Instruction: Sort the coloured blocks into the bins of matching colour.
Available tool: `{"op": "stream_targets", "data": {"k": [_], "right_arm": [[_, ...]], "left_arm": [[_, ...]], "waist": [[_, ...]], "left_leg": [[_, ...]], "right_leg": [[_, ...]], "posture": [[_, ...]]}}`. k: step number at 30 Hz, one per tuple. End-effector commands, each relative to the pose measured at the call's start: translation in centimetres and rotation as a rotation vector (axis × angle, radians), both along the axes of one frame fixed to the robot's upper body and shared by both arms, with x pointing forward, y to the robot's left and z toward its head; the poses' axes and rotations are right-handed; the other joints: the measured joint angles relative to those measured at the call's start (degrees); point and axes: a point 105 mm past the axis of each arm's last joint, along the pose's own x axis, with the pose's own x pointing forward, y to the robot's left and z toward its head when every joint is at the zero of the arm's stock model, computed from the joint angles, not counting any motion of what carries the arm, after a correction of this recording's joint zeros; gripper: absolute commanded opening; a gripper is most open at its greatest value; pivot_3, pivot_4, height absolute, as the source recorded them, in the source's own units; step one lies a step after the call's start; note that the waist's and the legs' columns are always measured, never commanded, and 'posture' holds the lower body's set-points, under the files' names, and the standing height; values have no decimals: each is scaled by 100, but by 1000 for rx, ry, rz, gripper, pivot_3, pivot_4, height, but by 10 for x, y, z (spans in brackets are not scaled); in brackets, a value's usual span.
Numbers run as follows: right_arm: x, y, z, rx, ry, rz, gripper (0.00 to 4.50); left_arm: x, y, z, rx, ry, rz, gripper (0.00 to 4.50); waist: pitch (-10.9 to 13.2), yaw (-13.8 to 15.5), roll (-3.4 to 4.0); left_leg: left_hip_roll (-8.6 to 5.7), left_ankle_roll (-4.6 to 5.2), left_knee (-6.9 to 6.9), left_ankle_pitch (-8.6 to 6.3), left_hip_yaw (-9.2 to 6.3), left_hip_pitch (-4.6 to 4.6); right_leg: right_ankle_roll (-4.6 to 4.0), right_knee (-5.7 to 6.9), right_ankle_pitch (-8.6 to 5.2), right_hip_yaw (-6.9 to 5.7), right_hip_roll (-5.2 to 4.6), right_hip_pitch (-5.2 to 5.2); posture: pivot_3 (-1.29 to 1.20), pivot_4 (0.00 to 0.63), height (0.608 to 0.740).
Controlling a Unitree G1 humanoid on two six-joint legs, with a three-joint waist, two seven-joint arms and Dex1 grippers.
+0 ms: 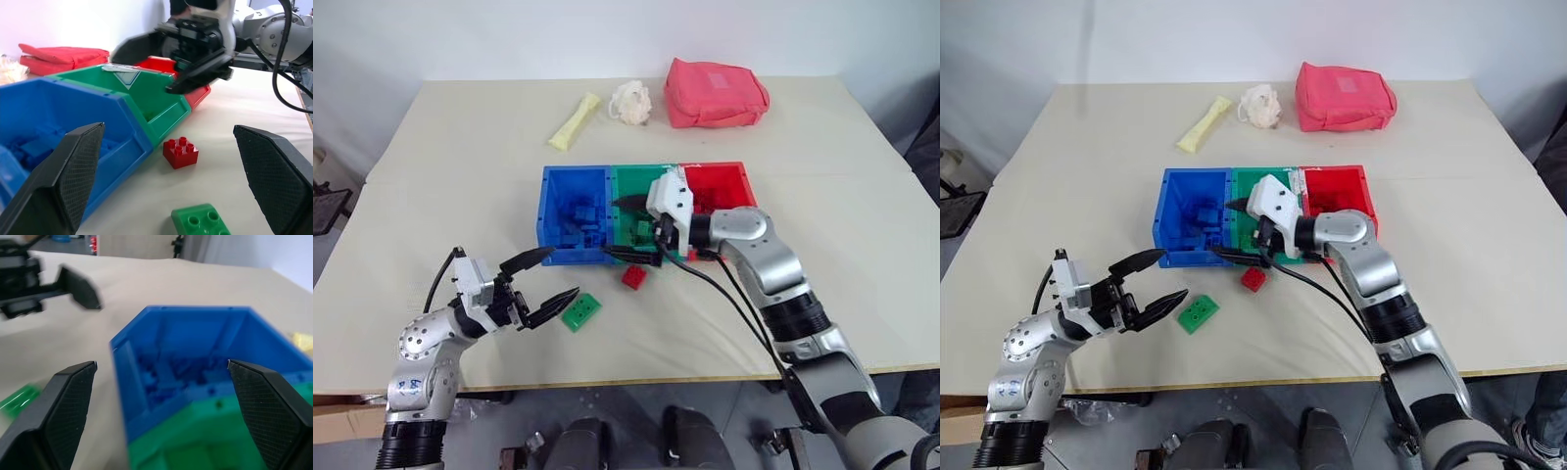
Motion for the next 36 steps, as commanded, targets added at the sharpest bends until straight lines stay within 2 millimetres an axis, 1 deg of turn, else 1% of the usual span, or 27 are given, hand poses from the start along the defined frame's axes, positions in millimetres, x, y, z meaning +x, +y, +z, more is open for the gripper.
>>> {"op": "stream_targets", "data": {"k": [1,5,8,13,16,20,21,24,29,32,36], "right_arm": [[-14,-18,9,2,-29,41,4481],[-24,-44,-4,-54,13,44,4481],[-33,-67,-16,-126,49,43,4481],[-43,-104,-33,-214,115,6,4481],[-48,-119,-41,-245,136,-1,4481],[-53,-127,-41,-226,155,-5,4481],[-54,-132,-42,-218,166,-13,4481],[-59,-141,-47,-212,190,-17,4481],[-60,-140,-47,-188,198,-8,4481],[-60,-138,-44,-152,203,8,4481],[-60,-139,-37,-116,183,16,4481]], "left_arm": [[3,6,7,-1,-53,46,4500],[2,4,6,10,-53,59,4500],[-8,1,-8,101,-11,5,4500],[-23,0,-19,195,47,-54,4500],[-30,3,-29,270,112,-68,4500],[-33,11,-36,341,173,-42,4500],[-34,14,-38,373,195,-40,4500],[-36,17,-36,405,207,-39,4500],[-41,16,-31,416,217,-37,4500],[-45,11,-28,416,215,-44,4500],[-40,-4,-17,405,171,-52,4500]], "waist": [[0,3,0],[0,26,-1],[0,28,-1],[1,81,-2],[2,122,-1],[2,140,0],[2,141,0],[3,169,1],[4,153,2],[4,151,2],[4,178,2]], "left_leg": [[0,0,0,0,1,0],[-2,1,0,0,3,0],[0,1,0,-1,6,0],[5,1,-1,-1,15,-1],[14,-3,-1,-4,16,-1],[19,-4,-1,-4,16,-1],[19,-4,-1,-4,17,-1],[18,-5,-1,-5,13,-2],[17,-3,-1,-6,12,-3],[19,-5,-2,-6,12,-3],[17,-4,-1,-6,11,-3]], "right_leg": [[0,0,0,0,-1,0],[0,-8,0,0,-3,4],[0,-19,0,0,-3,7],[0,-37,0,5,-9,11],[0,-58,0,13,-16,18],[0,-63,0,14,-18,19],[0,-63,0,13,-19,19],[0,-65,0,17,-25,21],[0,-69,0,23,-35,23],[-1,-69,0,22,-34,22],[-1,-69,0,22,-36,24]], "posture": [[0,150,740],[0,150,740],[0,150,740],[0,150,740],[0,150,740],[0,150,740],[0,150,740],[0,150,740],[0,150,740],[0,150,740],[0,150,740]]}}
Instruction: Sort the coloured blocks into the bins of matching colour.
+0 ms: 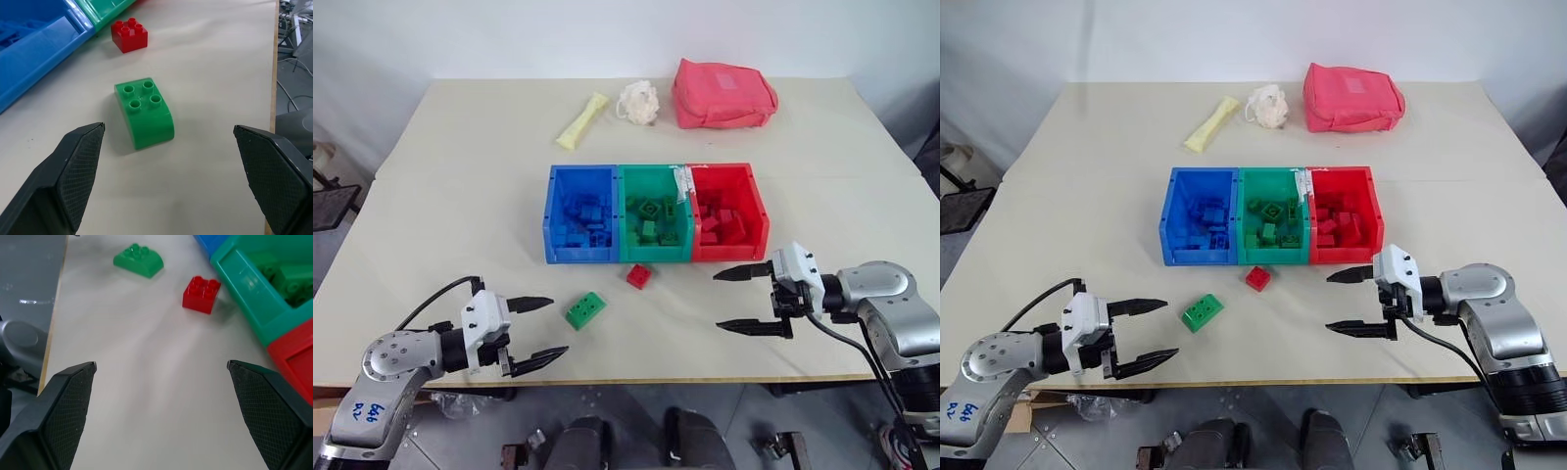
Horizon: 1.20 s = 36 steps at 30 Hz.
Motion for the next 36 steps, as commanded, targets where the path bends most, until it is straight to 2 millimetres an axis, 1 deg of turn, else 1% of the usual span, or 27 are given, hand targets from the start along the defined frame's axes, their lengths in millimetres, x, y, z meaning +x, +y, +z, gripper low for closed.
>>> {"op": "stream_targets", "data": {"k": [1,3,5,7,10,11,15,19,23,27,29,35,36], "right_arm": [[-3,-2,19,72,-56,19,4481],[-5,-2,23,96,-57,22,4481],[-8,-3,24,113,-56,16,4481],[-9,-4,25,117,-58,5,4481],[-12,-2,27,134,-71,-21,4481],[-13,-1,28,138,-73,-25,4481],[-17,2,33,165,-92,-44,4481],[-25,8,40,245,-94,-55,4481],[-28,4,36,248,-82,-100,4481],[-33,-3,31,246,-66,-132,4481],[-35,-5,29,237,-62,-148,4481],[-39,-4,25,229,-62,-175,4481],[-41,-5,22,217,-58,-184,4481]], "left_arm": [[3,-18,19,-24,-80,-28,4500],[7,-28,23,-30,-101,-30,4500],[13,-45,26,-39,-103,-30,4500],[21,-56,26,-38,-98,1,4500],[28,-73,26,-14,-76,-20,4500],[28,-75,26,-5,-72,-24,4500],[42,-85,26,12,-60,13,4500],[52,-99,18,44,6,21,4500],[61,-109,15,84,-9,43,4500],[63,-121,9,110,-2,31,4500],[68,-125,7,118,-3,44,4500],[74,-136,6,120,-18,47,4500],[76,-139,7,121,-21,48,4500]], "waist": [[0,39,0],[0,62,0],[0,102,0],[0,139,0],[0,139,0],[0,137,0],[0,132,0],[0,137,-1],[1,163,-1],[1,181,-2],[1,183,-2],[1,194,-2],[1,196,-2]], "left_leg": [[-1,0,0,0,0,0],[-4,1,1,1,0,0],[-4,1,2,1,0,1],[-5,2,2,1,0,1],[-5,2,3,2,-1,2],[-5,2,3,2,0,2],[-3,1,3,3,4,3],[-4,2,4,4,4,4],[-9,5,6,5,3,3],[-10,7,7,6,3,3],[-9,7,7,6,3,4],[-9,7,9,7,4,5],[-9,7,9,8,4,4]], "right_leg": [[0,0,0,0,-1,0],[0,-1,0,-1,-2,2],[1,-1,0,-2,-1,4],[1,0,1,-3,15,4],[1,4,1,-3,29,7],[1,4,1,-4,31,6],[1,3,1,-6,37,6],[1,4,1,-10,38,8],[3,5,2,-12,38,10],[5,3,2,-12,37,13],[5,2,2,-11,39,13],[5,3,2,-12,39,15],[5,3,2,-12,39,15]], "posture": [[0,150,740],[0,150,740],[0,150,740],[0,150,740],[0,150,740],[0,150,740],[0,150,740],[0,150,740],[0,150,740],[0,150,740],[0,150,740],[0,150,740],[0,150,740]]}}
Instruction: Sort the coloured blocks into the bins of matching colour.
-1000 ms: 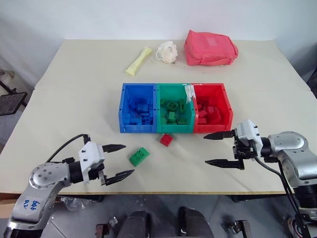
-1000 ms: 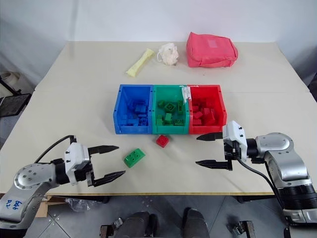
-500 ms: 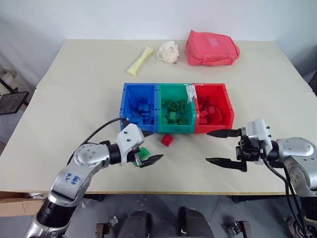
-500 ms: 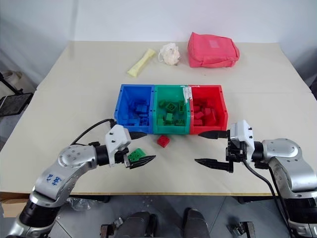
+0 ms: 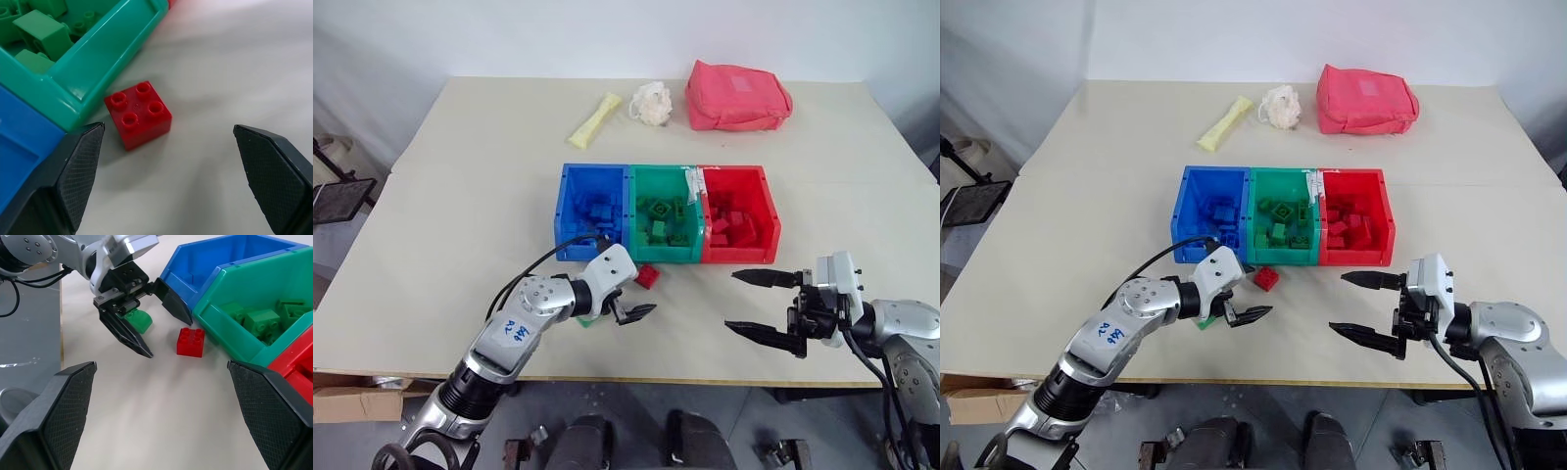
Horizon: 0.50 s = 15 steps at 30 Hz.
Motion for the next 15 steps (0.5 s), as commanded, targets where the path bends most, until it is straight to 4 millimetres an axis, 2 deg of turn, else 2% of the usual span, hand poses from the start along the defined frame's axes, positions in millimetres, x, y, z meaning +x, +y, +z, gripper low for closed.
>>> {"op": "stream_targets", "data": {"k": [1,7,10,15], "right_arm": [[-5,-1,5,-23,-34,-15,4481],[-7,-5,0,-45,-22,-57,4481],[-5,-16,-9,-91,-1,-119,4481],[-3,-23,-12,-127,8,-162,4481]], "left_arm": [[4,-10,9,0,-47,-10,4500],[9,-11,9,16,-57,2,4500],[14,-13,6,29,-48,15,4500],[15,-16,4,35,-41,13,4500]], "waist": [[0,10,0],[0,77,0],[0,90,0],[0,87,0]], "left_leg": [[0,0,1,0,0,0],[-2,2,10,1,1,0],[-2,2,12,1,0,0],[-1,2,17,0,-1,0]], "right_leg": [[0,0,0,0,0,1],[2,-1,1,-1,0,5],[2,-1,1,0,-1,6],[2,-3,1,-1,1,12]], "posture": [[0,150,740],[0,150,740],[0,150,740],[0,150,740]]}}
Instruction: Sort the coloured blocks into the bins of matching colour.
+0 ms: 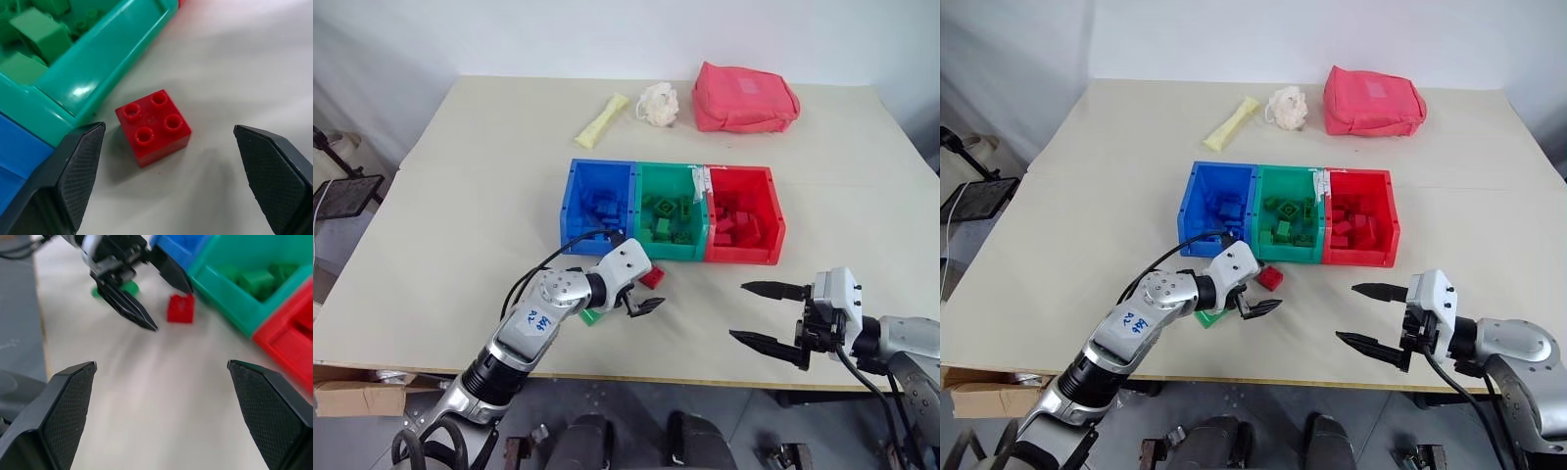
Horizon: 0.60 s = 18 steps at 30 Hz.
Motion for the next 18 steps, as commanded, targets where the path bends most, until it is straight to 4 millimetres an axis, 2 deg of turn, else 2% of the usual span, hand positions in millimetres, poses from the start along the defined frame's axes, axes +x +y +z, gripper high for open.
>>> {"op": "stream_targets", "data": {"k": [1,3,6,14,18], "right_arm": [[2,-9,8,-32,-33,-34,4481],[3,-10,9,-31,-38,-39,4481],[3,-10,11,-33,-41,-41,4500],[5,-9,13,-35,-48,-49,4500],[6,-10,14,-34,-49,-53,4500]], "left_arm": [[2,-4,8,4,-38,-9,4500],[2,-5,7,5,-37,-11,4500],[4,-7,7,7,-35,-9,3906],[2,-10,6,3,-33,-16,1486],[2,-9,8,-3,-41,-18,1456]], "waist": [[0,-3,0],[0,-1,0],[0,5,0],[0,2,0],[0,3,0]], "left_leg": [[0,0,0,0,0,0],[0,0,1,0,0,0],[-1,0,4,0,-3,0],[-1,0,5,0,-3,0],[-1,0,6,0,-3,0]], "right_leg": [[0,1,0,0,0,0],[0,1,0,0,0,0],[0,0,0,-1,-1,3],[0,0,0,0,-1,4],[0,1,0,-1,-1,3]], "posture": [[0,150,740],[0,150,740],[0,150,740],[0,150,740],[0,150,740]]}}
